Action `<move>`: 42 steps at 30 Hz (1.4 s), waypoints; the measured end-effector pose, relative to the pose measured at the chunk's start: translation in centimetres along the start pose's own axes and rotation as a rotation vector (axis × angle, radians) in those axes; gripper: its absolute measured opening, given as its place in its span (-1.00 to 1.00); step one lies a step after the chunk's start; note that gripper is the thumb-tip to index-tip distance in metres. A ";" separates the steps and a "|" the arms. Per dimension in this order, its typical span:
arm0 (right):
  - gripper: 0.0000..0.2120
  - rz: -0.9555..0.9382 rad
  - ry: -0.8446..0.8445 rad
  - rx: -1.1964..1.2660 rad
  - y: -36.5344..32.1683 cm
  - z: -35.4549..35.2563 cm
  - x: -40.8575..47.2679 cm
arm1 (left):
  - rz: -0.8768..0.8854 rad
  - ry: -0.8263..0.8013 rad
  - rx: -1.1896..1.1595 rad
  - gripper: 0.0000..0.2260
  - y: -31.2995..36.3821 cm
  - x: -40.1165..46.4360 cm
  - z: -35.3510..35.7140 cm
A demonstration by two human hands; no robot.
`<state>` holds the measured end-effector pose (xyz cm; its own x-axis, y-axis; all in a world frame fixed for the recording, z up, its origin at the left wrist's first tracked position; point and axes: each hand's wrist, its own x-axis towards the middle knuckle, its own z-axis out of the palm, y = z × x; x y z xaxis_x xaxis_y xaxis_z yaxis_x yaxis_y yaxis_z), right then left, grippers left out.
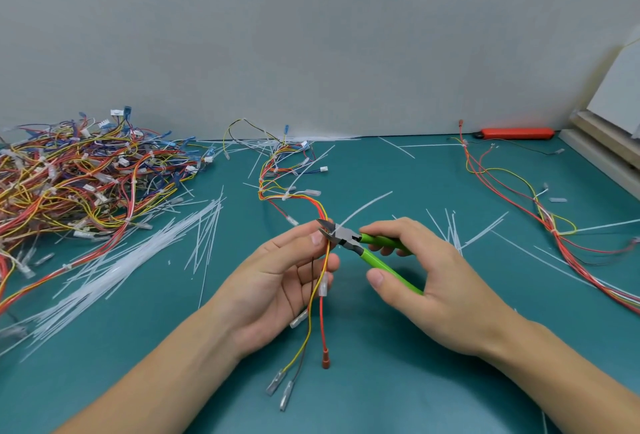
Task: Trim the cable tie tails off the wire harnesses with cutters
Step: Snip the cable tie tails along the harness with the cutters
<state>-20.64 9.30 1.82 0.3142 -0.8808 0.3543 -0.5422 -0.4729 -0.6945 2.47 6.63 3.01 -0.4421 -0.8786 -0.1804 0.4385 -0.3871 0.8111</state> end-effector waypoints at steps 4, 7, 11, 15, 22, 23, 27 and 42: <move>-0.69 0.030 -0.001 0.035 0.2 0.2 0.1 | -0.005 -0.010 0.002 -0.71 0.0 0.0 0.0; -0.74 0.040 -0.018 0.036 0.2 0.3 0.2 | -0.004 -0.002 0.003 -0.73 0.0 0.1 -0.1; -0.76 0.045 -0.037 0.024 0.2 0.2 0.2 | -0.009 0.000 -0.008 -0.76 -0.1 0.1 -0.1; -0.74 0.062 -0.044 -0.010 -0.1 0.2 0.3 | -0.005 -0.013 0.003 -0.76 -0.1 0.2 -0.1; -0.74 0.060 -0.048 -0.035 0.1 0.2 0.0 | -0.008 0.012 -0.005 -0.79 -0.2 0.1 0.1; -0.72 0.064 -0.051 -0.030 0.1 0.2 0.0 | -0.010 0.012 -0.004 -0.78 -0.2 0.1 0.0; -0.69 0.063 -0.055 -0.010 0.2 0.2 -0.1 | -0.017 0.011 0.002 -0.75 -0.2 0.2 0.0; -0.73 0.060 -0.048 -0.073 -0.1 0.3 0.1 | -0.026 0.005 0.001 -0.69 -0.2 0.2 -0.2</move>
<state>-20.31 9.21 1.70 0.3157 -0.9059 0.2823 -0.6155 -0.4219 -0.6657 2.44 6.49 2.71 -0.4498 -0.8694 -0.2044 0.4261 -0.4100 0.8064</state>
